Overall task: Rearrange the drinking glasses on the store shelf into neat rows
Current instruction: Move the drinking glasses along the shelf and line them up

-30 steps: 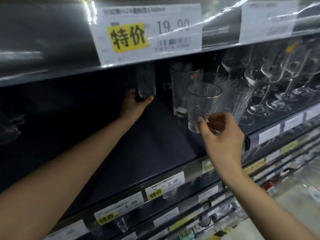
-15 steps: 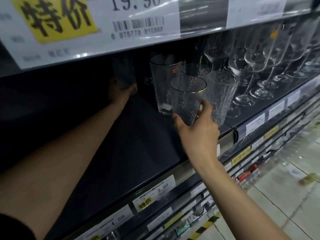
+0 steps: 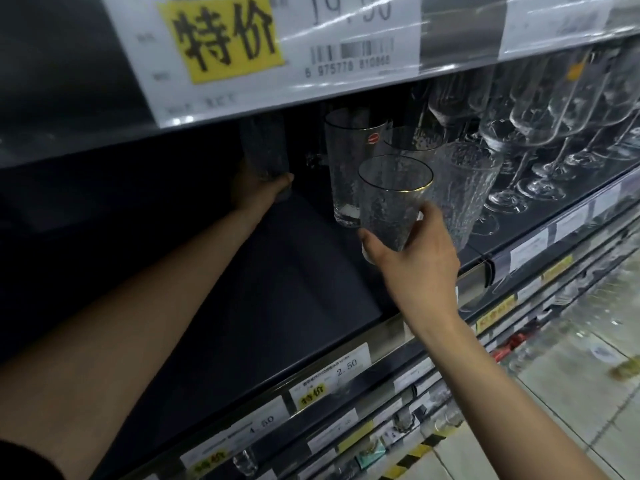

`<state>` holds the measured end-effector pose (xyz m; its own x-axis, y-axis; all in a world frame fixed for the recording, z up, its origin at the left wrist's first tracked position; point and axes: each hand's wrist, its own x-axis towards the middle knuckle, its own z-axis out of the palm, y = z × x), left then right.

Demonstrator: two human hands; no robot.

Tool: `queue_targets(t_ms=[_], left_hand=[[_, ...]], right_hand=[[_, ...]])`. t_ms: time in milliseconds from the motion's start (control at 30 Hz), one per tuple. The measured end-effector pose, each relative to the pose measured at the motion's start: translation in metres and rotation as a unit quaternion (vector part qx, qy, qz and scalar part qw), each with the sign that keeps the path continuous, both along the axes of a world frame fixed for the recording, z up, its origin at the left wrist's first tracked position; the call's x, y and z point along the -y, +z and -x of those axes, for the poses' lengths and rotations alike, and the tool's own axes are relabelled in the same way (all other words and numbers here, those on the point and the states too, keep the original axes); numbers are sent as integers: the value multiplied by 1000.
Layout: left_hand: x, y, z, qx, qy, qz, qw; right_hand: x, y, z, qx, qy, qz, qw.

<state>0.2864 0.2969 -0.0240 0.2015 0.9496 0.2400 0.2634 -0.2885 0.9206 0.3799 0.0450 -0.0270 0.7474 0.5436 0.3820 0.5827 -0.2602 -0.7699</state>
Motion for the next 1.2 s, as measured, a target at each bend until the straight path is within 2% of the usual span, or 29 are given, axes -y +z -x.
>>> queue_targets(t_ms=[200, 500, 867, 1033, 1200], left_hand=[[35, -4, 48, -21, -46, 3, 999], [118, 7, 141, -67, -74, -38, 994], [197, 9, 274, -93, 82, -4, 992], [222, 9, 335, -88, 132, -5, 987], [234, 11, 391, -85, 172, 32, 981]], right_hand=[[10, 6, -1, -29, 50, -1, 998], [2, 10, 37, -110, 196, 6, 974], [-16, 9, 142, -121, 387, 50, 913], [-18, 8, 195, -120, 425, 56, 896], [-16, 11, 246, -124, 434, 58, 891]])
